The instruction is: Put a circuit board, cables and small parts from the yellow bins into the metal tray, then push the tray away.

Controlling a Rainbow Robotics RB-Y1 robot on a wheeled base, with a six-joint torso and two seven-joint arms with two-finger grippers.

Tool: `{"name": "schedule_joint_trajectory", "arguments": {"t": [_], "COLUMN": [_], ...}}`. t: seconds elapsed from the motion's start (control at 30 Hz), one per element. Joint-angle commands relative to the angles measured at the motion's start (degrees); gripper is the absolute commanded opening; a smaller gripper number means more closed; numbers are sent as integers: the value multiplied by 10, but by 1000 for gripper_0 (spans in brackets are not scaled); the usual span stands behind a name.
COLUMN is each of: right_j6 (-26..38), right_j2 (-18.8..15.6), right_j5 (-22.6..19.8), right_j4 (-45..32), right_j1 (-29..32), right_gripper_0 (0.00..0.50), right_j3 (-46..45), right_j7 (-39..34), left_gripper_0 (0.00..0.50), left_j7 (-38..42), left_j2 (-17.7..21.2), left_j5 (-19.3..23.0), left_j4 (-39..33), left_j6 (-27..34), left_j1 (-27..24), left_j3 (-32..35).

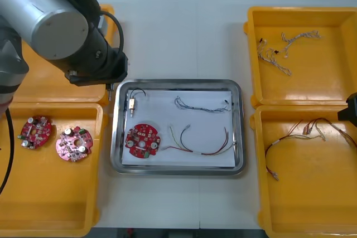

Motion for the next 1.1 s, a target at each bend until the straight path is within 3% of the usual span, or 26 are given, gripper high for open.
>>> {"name": "schedule_joint_trajectory", "arguments": {"t": [0.03, 0.43, 1.1], "right_j6": [2, 2, 2], "right_j2": [-22, -22, -20], "right_j5": [-8, 2, -4], "right_j4": [-18, -18, -18], "right_j1": [12, 27, 29], "right_gripper_0": [500, 500, 500], "right_j3": [-19, -19, -19], "right_j7": [-36, -37, -37], "left_gripper_0": [0, 0, 0], "left_j7": [-30, 28, 29], "left_j2": [11, 11, -21], "left_j5": [-24, -47, -104], "left_j4": [-22, -19, 36], "left_j6": [4, -51, -161], "left_j1": [25, 29, 27], "left_j3": [-24, -82, -140]}}
